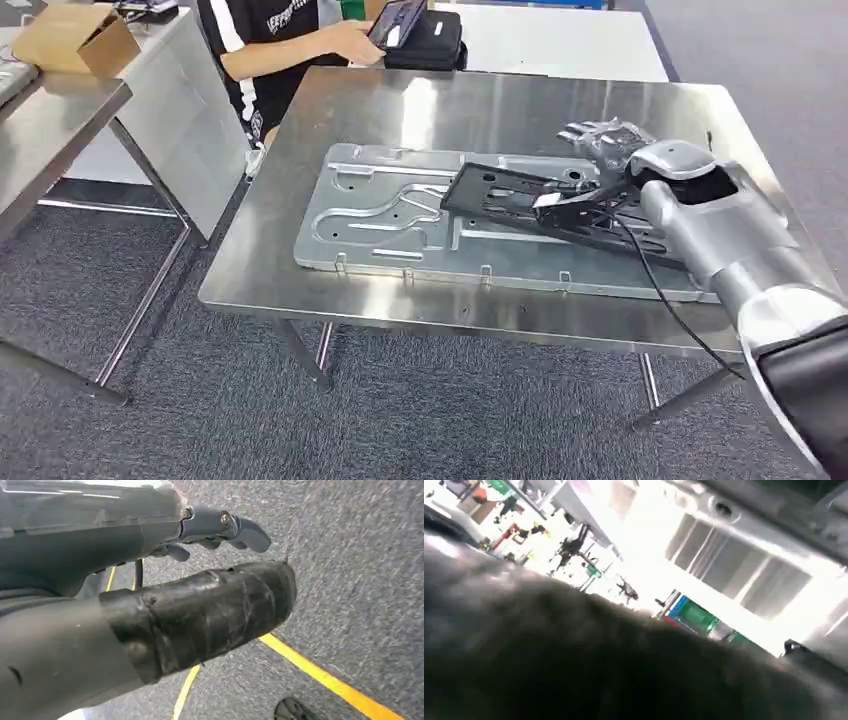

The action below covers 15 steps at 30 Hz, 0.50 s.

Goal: Take the parts from the cabinet and place them on the table.

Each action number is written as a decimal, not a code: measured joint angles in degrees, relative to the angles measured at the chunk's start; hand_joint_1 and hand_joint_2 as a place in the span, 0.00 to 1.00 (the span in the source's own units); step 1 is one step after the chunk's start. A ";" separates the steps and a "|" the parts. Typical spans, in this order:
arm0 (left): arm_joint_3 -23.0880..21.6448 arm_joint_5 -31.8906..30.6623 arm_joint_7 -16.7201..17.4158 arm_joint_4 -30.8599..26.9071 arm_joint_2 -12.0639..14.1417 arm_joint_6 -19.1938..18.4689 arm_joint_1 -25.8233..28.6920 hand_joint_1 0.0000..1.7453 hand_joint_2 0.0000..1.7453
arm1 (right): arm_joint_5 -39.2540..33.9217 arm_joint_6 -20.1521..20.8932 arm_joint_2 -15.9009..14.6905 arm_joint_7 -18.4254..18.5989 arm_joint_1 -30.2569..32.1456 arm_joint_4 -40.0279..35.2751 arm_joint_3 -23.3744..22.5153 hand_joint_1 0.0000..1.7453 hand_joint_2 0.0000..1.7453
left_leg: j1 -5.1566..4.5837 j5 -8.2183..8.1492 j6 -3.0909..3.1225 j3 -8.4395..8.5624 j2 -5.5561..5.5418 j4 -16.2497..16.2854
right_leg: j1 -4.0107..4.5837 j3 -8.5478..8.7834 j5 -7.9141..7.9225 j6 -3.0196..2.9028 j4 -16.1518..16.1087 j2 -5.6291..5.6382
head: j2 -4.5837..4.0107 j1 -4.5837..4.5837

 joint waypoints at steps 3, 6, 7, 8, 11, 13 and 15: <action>0.15 0.00 0.26 -0.72 -0.76 -0.06 0.08 0.00 0.00 | 0.26 0.61 -1.59 -0.26 -1.98 0.00 0.26 0.00 0.00 | -0.15 1.15 0.00 -2.29 -0.06 0.73 | 0.04 -2.54 -5.30 0.26 10.71 -0.01 | 0.00 0.00; 0.37 0.00 0.35 -1.14 -1.20 -0.11 0.16 0.00 0.00 | 0.37 0.59 -2.10 -0.26 -2.88 -0.02 0.59 0.00 0.00 | -0.12 1.97 -0.34 -4.43 -0.01 1.91 | -0.17 4.09 -0.52 0.31 2.78 -0.07 | 0.00 0.00; 0.39 0.00 0.37 -1.20 -1.40 -0.17 0.13 0.00 0.00 | 0.37 0.59 -2.12 -0.26 -3.33 -0.04 0.63 0.00 0.00 | -0.11 2.17 -0.56 -5.04 0.00 2.48 | -0.20 7.44 0.42 0.25 -2.16 -0.07 | 0.00 0.00; 0.39 0.02 0.37 -1.42 -1.48 -0.22 0.14 0.00 0.00 | 0.37 0.57 -2.20 -0.26 -3.74 -0.07 0.66 0.00 0.00 | -0.33 2.44 -0.95 -5.87 -0.05 2.92 | 0.11 9.01 -1.59 0.07 -5.36 -0.02 | 0.00 0.00; 0.46 0.02 0.37 -1.68 -1.59 -0.24 0.03 0.00 0.00 | 0.46 0.55 -2.42 -0.26 -3.87 -0.28 0.90 0.00 0.00 | -0.17 3.71 -1.72 -6.06 -0.25 2.91 | 0.61 8.15 -0.06 -0.78 -5.08 0.00 | 0.00 0.07; 0.57 0.02 0.41 -1.97 -1.64 -0.24 0.15 0.00 0.00 | 0.46 0.55 -2.40 -0.28 -4.13 -0.42 1.16 0.00 0.00 | -0.03 3.47 -2.45 -6.76 -0.40 3.23 | 0.15 7.10 1.38 -1.90 -5.54 -0.26 | 0.00 0.07; 0.59 0.02 0.59 -2.03 -1.92 -0.37 0.15 0.00 0.00 | 0.46 0.42 -2.29 -0.15 -4.44 -0.61 1.38 0.00 0.00 | 0.17 -3.16 -3.26 -8.90 -0.38 8.09 | 0.10 5.45 2.71 -2.59 -5.60 -0.37 | 0.00 0.07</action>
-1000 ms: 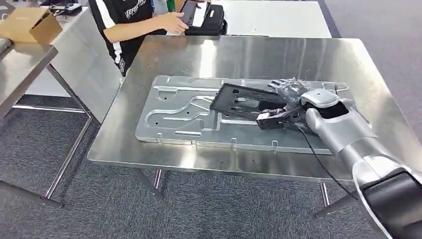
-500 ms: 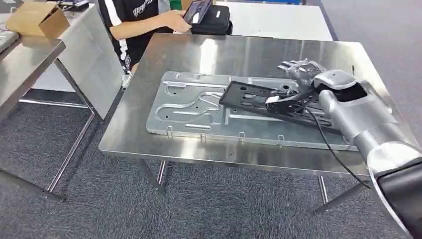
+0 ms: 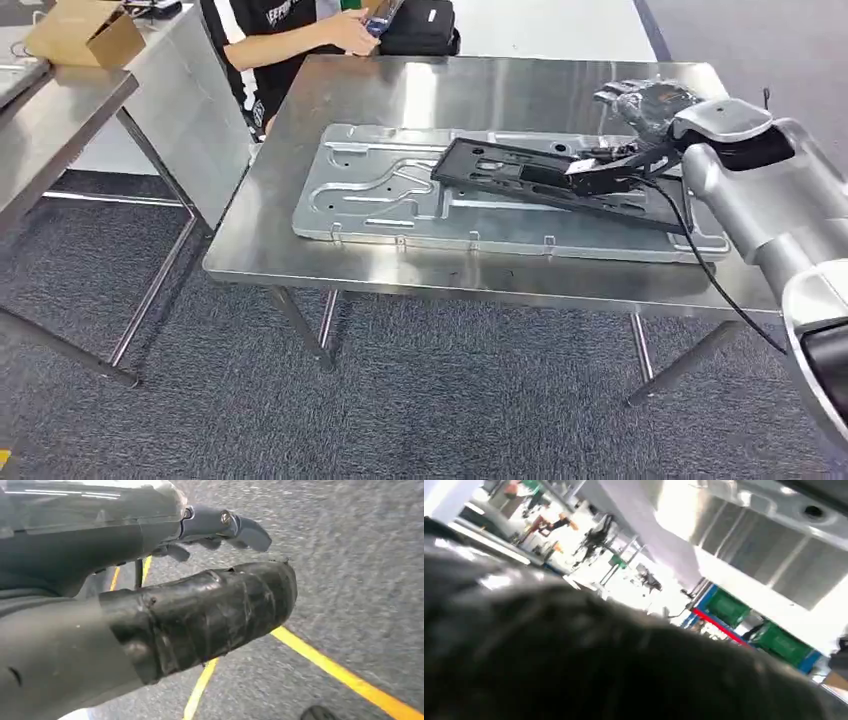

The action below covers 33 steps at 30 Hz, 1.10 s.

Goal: Take the parts from the cabinet and place them on the table.

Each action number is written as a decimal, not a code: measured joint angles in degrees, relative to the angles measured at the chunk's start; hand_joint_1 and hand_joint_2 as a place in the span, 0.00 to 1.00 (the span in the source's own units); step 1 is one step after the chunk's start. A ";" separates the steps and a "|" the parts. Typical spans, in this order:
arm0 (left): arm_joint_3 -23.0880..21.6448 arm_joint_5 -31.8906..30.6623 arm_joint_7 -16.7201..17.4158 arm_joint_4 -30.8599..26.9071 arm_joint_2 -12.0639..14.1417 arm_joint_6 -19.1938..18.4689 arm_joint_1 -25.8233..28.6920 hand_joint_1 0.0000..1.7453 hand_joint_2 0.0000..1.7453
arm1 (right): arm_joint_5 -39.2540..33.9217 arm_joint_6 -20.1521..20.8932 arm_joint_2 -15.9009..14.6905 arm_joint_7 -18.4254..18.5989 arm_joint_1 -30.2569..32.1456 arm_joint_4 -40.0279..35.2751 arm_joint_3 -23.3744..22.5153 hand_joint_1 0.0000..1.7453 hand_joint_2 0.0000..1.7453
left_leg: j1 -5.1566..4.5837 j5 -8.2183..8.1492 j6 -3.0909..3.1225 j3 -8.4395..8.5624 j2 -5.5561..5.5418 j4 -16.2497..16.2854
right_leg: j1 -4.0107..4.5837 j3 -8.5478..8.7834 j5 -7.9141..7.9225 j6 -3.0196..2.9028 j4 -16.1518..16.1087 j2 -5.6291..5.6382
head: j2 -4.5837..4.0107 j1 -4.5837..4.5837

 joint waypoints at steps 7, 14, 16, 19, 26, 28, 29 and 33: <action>0.00 -0.02 0.20 -0.52 -0.31 -0.26 -0.13 0.00 0.00 | 0.00 0.83 -0.50 0.24 -2.27 -0.39 0.15 0.00 0.00 | 0.28 -0.42 0.07 7.46 0.04 3.30 | 0.07 -5.78 4.62 0.42 0.11 0.12 | 0.00 -0.02; 0.00 -0.59 0.02 -2.67 -1.66 -2.54 0.05 0.00 0.00 | -1.16 1.92 -3.87 0.28 -3.97 -2.23 0.39 0.00 0.00 | -0.07 0.33 2.61 13.42 0.68 -9.44 | 0.61 -6.61 6.56 2.66 -1.05 0.03 | 0.00 0.00; -0.02 -0.98 0.02 -3.56 -2.16 -3.21 0.08 0.00 0.00 | -1.75 1.99 -5.29 0.18 -4.55 -2.45 0.70 0.00 0.00 | -0.22 2.22 3.47 11.55 0.64 -9.94 | 0.48 -8.12 -1.11 2.59 4.71 0.39 | 0.00 0.04; 0.04 -1.38 0.28 -4.70 -3.04 -3.93 0.48 0.00 0.00 | -2.25 1.97 -6.86 0.07 -4.43 -2.73 1.11 0.00 0.00 | -0.32 3.75 3.33 8.29 0.68 -8.55 | 0.35 -9.61 -5.11 2.86 15.75 0.37 | 0.00 0.04; 0.09 -1.77 0.55 -6.36 -3.91 -4.48 0.46 0.00 0.00 | -3.28 1.64 -8.11 -0.11 -4.45 -3.28 2.05 0.00 0.00 | -0.51 5.74 1.81 2.71 0.52 -4.12 | -0.16 1.45 -3.01 2.16 1.57 0.69 | 0.00 -0.02; 0.11 -1.79 0.55 -6.62 -3.91 -4.50 0.78 0.00 0.00 | -3.61 1.66 -8.24 -0.13 -4.42 -3.30 2.25 0.00 0.00 | -0.38 6.92 1.57 2.09 0.19 -4.54 | 0.11 0.62 -2.01 1.29 1.57 0.40 | 0.00 -0.04; 0.20 -1.79 0.55 -6.64 -3.91 -4.52 0.79 0.00 0.00 | -3.65 1.68 -8.24 -0.11 -4.61 -3.37 2.43 0.00 0.00 | -0.10 5.68 1.14 1.62 0.27 -3.84 | -0.04 -0.07 -1.14 0.68 1.41 0.25 | 0.00 -0.04; 0.26 -1.84 0.55 -6.64 -3.98 -4.63 0.79 0.00 0.00 | -3.67 1.62 -8.50 -0.11 -4.90 -3.65 2.51 0.00 0.00 | 0.07 -7.49 0.53 -1.62 0.23 9.19 | 0.22 -3.80 2.00 0.04 1.13 0.35 | 0.00 -0.04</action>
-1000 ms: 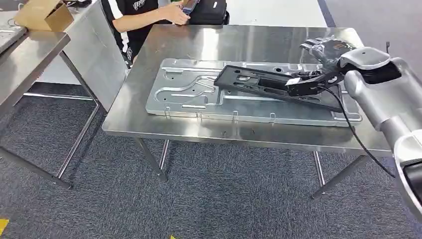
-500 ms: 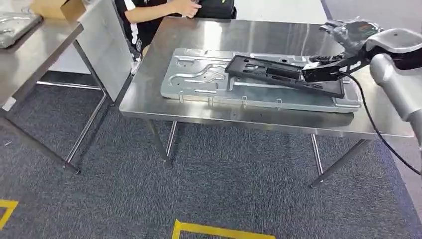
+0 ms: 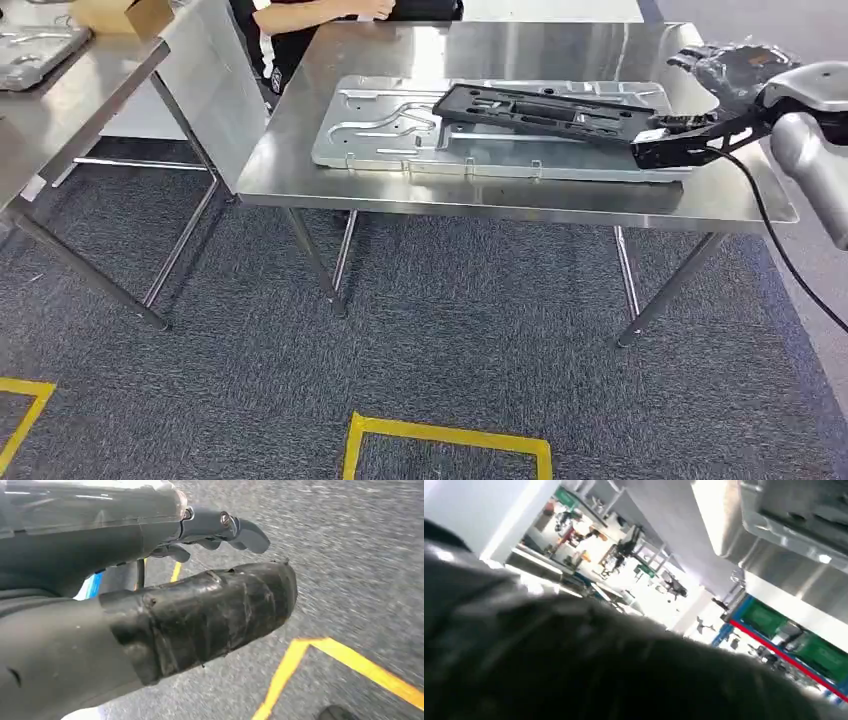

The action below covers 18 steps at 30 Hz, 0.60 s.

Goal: Take the parts from the cabinet and place them on the table.

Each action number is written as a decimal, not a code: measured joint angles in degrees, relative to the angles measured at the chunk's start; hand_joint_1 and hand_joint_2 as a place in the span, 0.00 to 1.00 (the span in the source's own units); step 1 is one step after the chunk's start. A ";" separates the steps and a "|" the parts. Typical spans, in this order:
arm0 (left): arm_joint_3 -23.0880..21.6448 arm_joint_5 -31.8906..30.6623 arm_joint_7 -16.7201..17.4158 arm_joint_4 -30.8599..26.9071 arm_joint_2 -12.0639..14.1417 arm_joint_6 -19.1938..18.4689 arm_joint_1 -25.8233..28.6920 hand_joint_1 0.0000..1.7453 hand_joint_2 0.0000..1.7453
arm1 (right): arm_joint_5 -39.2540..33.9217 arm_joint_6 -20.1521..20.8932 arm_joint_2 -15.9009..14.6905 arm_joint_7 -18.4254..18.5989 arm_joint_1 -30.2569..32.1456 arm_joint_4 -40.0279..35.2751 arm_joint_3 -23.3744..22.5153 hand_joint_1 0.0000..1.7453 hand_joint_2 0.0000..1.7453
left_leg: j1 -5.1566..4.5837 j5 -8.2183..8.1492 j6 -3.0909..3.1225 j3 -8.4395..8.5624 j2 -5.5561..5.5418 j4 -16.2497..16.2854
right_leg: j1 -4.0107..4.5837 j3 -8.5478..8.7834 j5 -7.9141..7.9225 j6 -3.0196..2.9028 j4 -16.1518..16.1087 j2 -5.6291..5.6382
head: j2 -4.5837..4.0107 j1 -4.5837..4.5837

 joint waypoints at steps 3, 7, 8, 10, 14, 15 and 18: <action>0.00 -0.02 0.00 -0.04 0.00 0.00 -0.18 0.00 0.00 | 0.00 0.00 -0.59 -0.02 0.06 0.00 0.02 0.00 0.00 | -0.48 2.68 0.97 3.18 -0.02 2.58 | 0.38 -2.74 2.12 0.00 0.12 0.32 | 0.00 0.00; 0.00 -0.39 -0.11 -1.20 0.46 -0.24 -0.30 0.00 0.00 | -0.31 0.04 -1.73 0.28 -0.17 -0.70 0.02 0.00 0.00 | -2.76 2.58 4.78 17.32 0.32 -15.51 | 0.43 -3.70 4.46 0.44 -0.31 -0.01 | 0.00 0.00; 0.00 -0.42 -0.18 -1.29 0.44 -0.31 -0.43 0.00 0.00 | -0.44 0.07 -2.03 0.28 -0.15 -0.90 0.02 0.00 0.00 | -2.73 2.45 4.41 17.43 0.53 -16.22 | 0.26 -3.68 5.18 0.79 -0.79 -0.25 | 0.00 0.00; 0.02 -0.46 -0.20 -1.44 0.26 -0.50 -0.30 0.00 0.00 | -0.61 0.11 -2.43 0.28 -0.05 -1.12 0.07 0.00 0.00 | -2.93 4.38 5.34 16.73 0.47 -17.31 | -0.03 -3.47 7.40 1.41 -2.78 -0.35 | 0.00 0.00; 0.15 -0.66 -0.33 -1.60 -0.31 -0.90 -0.29 0.00 0.00 | -1.18 0.18 -3.74 0.35 -0.23 -1.53 0.35 0.00 0.00 | -2.16 9.62 4.94 14.41 1.17 -20.21 | 0.02 -5.28 -2.81 2.34 3.44 0.04 | 0.00 0.02; 0.17 -0.87 -0.35 -1.60 -0.46 -0.96 -0.23 0.00 0.00 | -1.29 0.24 -4.28 0.35 -0.06 -1.64 0.46 0.00 0.00 | -2.04 10.30 4.76 13.36 1.21 -19.94 | -0.20 -5.72 -5.53 2.74 7.81 0.00 | 0.00 0.02; 0.20 -1.18 -0.44 -1.64 -0.57 -1.05 -0.22 0.00 0.00 | -1.64 0.52 -4.87 0.35 0.37 -1.97 0.72 0.00 0.00 | -1.42 11.87 3.97 9.49 1.48 -18.21 | -1.06 -5.02 -2.72 4.13 14.57 -0.03 | 0.00 0.02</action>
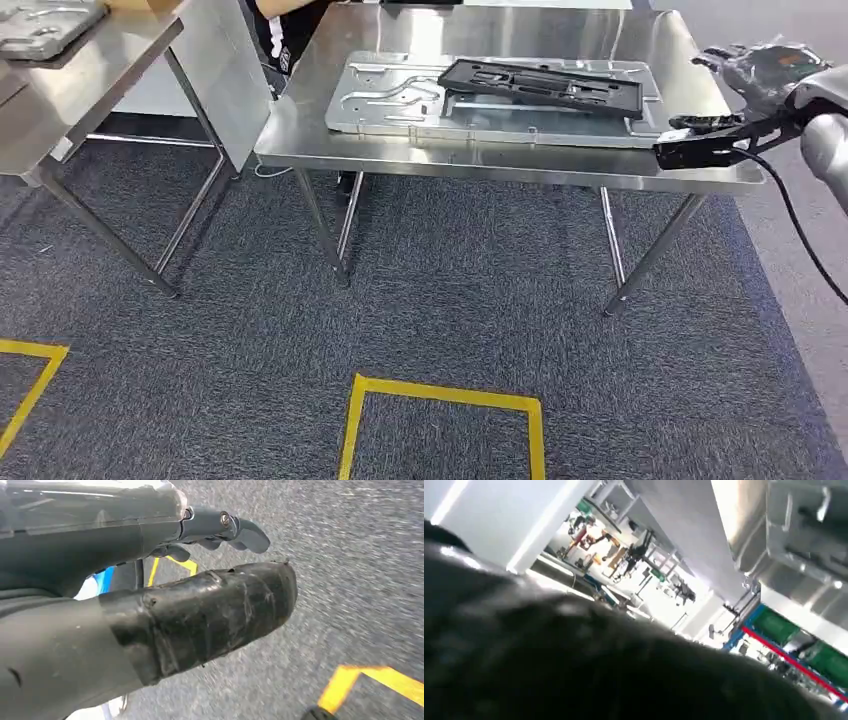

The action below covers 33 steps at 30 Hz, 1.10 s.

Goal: Take the parts from the cabinet and place them on the table.

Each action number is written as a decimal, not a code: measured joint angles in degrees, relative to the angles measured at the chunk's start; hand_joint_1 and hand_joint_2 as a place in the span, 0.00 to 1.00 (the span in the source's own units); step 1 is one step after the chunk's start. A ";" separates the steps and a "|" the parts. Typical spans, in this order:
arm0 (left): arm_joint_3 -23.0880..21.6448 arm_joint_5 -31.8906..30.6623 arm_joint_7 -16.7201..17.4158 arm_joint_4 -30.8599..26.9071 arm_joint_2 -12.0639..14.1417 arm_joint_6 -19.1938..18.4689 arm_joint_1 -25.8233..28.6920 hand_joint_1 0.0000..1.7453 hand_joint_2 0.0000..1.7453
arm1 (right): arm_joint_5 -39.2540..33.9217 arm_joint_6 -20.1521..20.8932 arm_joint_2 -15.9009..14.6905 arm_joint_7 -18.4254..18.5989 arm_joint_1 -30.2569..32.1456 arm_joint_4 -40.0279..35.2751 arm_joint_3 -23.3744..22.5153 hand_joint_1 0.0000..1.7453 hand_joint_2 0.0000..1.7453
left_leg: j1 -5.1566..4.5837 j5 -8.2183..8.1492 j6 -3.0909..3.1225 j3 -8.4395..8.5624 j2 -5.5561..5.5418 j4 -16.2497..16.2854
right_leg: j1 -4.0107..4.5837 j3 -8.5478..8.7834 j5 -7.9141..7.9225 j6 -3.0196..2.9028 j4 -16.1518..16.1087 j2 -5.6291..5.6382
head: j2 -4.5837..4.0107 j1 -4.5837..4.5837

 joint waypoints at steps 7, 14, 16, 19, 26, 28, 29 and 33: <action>0.15 -1.00 -0.11 -1.20 -0.28 -0.33 0.14 0.00 0.00 | -1.59 0.83 -1.38 0.00 0.04 -1.94 0.44 0.00 0.00 | 0.90 2.15 -2.48 -6.40 -0.53 5.29 | -0.27 10.01 -2.67 -0.85 -13.89 -0.12 | 0.00 -0.24; 0.76 -1.75 -0.07 -1.20 -0.35 -0.55 0.30 0.00 0.00 | -2.58 1.42 -2.43 0.00 0.05 -2.86 0.87 0.00 0.00 | 1.50 -11.39 -3.56 -9.78 -1.00 22.21 | 0.00 4.39 2.43 -2.59 -14.31 -0.29 | 0.00 -0.22; 0.74 -2.08 -0.07 -1.20 -0.35 -0.61 0.16 0.00 0.00 | -2.93 1.64 -3.15 -0.02 0.15 -2.95 1.05 0.00 0.00 | 1.40 -7.61 -3.05 -5.51 -1.08 19.36 | 0.12 2.75 3.82 -2.54 -14.29 -0.19 | 0.00 -0.22; 0.74 -2.36 -0.09 -1.81 -0.24 -0.65 0.07 0.00 0.00 | -3.45 1.73 -3.93 -0.02 0.06 -3.89 1.20 0.00 0.00 | 0.52 -8.91 -1.35 5.88 -1.05 5.30 | 0.09 1.96 5.42 -1.95 -14.50 -0.26 | 0.00 -0.24; 0.94 -2.43 -0.15 -2.05 -0.61 -0.83 -0.08 0.00 0.00 | -3.78 2.16 -5.51 -0.15 -0.44 -4.31 1.75 0.00 0.00 | 0.58 -3.34 0.41 4.44 -0.37 -1.20 | 0.26 0.51 0.55 -0.49 -12.78 -0.26 | 0.00 -0.20; 0.94 -2.56 -0.15 -2.05 -0.63 -0.87 -0.06 0.00 0.00 | -4.13 2.38 -6.08 -0.15 -0.39 -4.33 1.77 0.00 0.00 | 0.52 -1.94 0.35 2.35 -0.37 -0.84 | 0.24 -0.75 -4.77 -0.09 -4.00 -0.01 | 0.00 -0.17; 0.96 -2.69 -0.15 -2.05 -0.68 -0.94 -0.05 0.00 0.00 | -4.41 2.45 -6.18 -0.15 -0.33 -4.33 1.97 0.00 0.00 | 0.52 -1.30 0.25 1.19 -0.33 -0.46 | 0.14 -0.89 -4.45 0.17 -0.70 -0.01 | 0.00 -0.17; 0.98 -2.78 -0.15 -2.05 -0.76 -1.01 -0.07 0.00 0.00 | -4.83 2.30 -6.27 -0.13 -0.37 -4.63 2.71 0.00 0.00 | 0.77 0.32 -0.64 -3.55 -0.18 2.46 | -0.82 8.34 0.65 1.24 -8.40 -0.08 | 0.00 -0.17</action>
